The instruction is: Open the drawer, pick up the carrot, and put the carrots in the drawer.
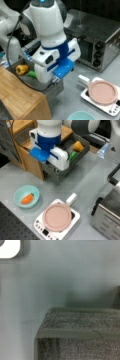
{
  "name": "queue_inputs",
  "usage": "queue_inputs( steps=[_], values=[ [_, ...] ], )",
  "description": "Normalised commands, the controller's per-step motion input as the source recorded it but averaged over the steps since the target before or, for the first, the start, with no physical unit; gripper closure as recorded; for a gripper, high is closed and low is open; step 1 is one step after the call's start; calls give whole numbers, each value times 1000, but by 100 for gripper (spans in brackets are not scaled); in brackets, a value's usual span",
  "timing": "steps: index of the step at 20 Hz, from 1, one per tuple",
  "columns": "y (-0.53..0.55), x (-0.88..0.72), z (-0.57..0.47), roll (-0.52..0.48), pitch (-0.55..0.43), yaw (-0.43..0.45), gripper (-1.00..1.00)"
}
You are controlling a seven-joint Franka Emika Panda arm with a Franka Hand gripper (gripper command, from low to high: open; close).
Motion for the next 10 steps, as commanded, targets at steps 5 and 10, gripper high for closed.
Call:
queue_inputs(
  steps=[5, 10],
  values=[
    [-309, 618, -66, 88, 259, 39, -100],
    [-251, 509, 76, 115, 237, 27, -100]
  ],
)
